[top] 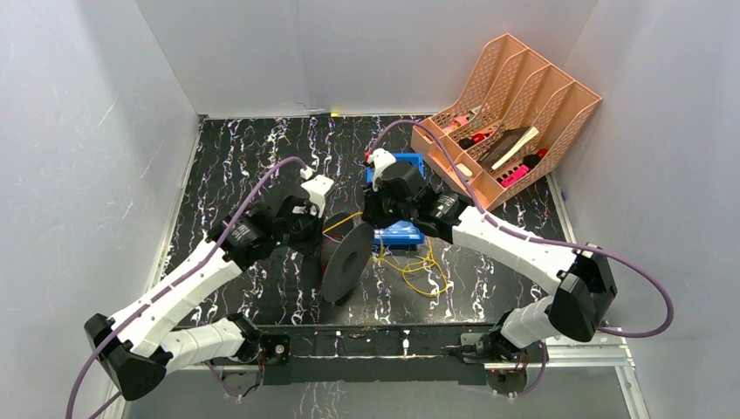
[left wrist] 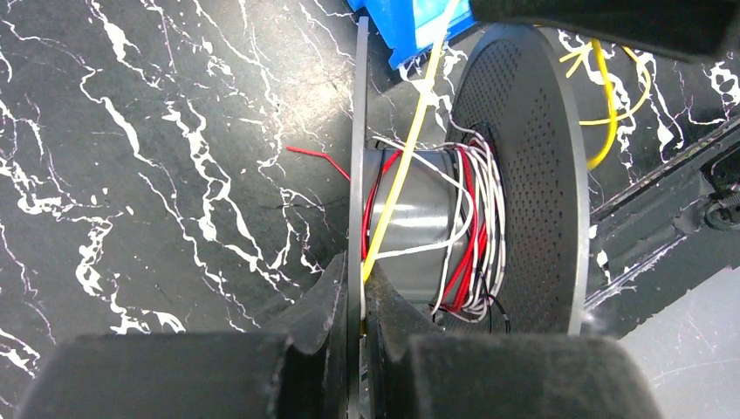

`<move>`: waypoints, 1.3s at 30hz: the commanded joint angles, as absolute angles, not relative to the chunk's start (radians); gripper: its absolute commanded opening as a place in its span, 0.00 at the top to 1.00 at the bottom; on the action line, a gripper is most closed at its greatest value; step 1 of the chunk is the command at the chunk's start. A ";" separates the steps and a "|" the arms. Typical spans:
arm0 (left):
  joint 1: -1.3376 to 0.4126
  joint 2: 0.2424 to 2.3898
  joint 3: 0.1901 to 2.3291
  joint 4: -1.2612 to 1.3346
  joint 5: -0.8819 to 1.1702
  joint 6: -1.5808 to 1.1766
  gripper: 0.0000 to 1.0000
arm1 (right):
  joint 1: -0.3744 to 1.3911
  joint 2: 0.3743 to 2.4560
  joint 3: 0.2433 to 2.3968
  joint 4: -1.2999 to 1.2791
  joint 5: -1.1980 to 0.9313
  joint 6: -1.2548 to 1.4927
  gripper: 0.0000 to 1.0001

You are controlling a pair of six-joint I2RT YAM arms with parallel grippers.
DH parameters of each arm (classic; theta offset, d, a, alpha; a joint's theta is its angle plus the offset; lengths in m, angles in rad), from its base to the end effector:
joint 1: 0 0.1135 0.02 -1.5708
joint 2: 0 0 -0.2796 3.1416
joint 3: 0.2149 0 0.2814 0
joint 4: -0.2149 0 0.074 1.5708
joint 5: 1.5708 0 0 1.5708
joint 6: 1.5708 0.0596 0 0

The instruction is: Wrap the cables

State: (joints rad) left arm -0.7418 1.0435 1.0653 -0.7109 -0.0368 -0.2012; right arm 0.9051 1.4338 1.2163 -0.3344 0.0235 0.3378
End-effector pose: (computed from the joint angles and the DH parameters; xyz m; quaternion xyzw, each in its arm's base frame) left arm 0.1902 -0.1713 0.3362 0.2339 0.8735 -0.1790 0.3876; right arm 0.2339 0.2956 0.3197 -0.2388 0.8397 0.2756 0.4025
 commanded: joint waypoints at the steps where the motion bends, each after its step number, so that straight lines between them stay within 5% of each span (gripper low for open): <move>1: -0.735 0.994 1.154 -0.778 -0.042 -0.201 1.00 | 0.870 1.398 1.144 -0.352 0.249 0.250 0.72; 21: -0.735 0.998 1.335 -0.838 -0.176 -0.263 1.00 | 0.839 1.070 0.740 -0.055 0.017 0.355 0.37; 39: -0.735 0.953 1.443 -0.858 -0.197 -0.282 1.00 | 0.838 1.136 0.577 0.100 0.132 0.215 0.35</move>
